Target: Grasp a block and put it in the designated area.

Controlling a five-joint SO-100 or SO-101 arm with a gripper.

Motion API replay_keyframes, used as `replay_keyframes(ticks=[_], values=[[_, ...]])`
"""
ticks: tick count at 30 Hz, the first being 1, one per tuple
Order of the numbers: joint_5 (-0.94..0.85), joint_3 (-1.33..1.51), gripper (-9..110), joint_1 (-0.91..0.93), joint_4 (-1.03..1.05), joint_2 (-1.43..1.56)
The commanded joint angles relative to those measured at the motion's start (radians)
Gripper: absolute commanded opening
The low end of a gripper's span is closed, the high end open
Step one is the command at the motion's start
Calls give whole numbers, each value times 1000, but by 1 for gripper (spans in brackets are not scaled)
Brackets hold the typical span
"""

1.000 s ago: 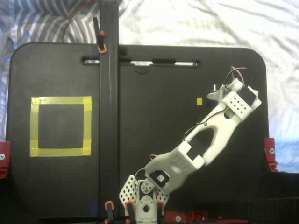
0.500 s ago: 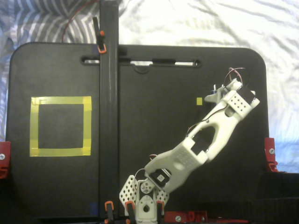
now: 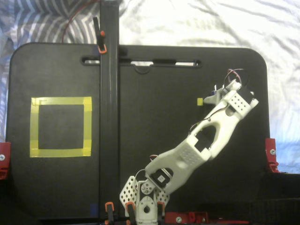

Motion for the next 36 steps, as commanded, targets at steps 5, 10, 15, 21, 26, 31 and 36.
replay_keyframes(ticks=[5, 10, 15, 21, 26, 31, 36], values=[[-11, -34, 34, -6, -12, -8], [-12, -34, 31, -12, -21, -20], [-12, -32, 23, -15, -29, -29], [-12, -32, 22, -15, -43, -38], [-9, -32, 22, -17, -46, -41], [-3, -32, 22, -20, -34, -26], [12, -32, 22, -32, 26, 49]])
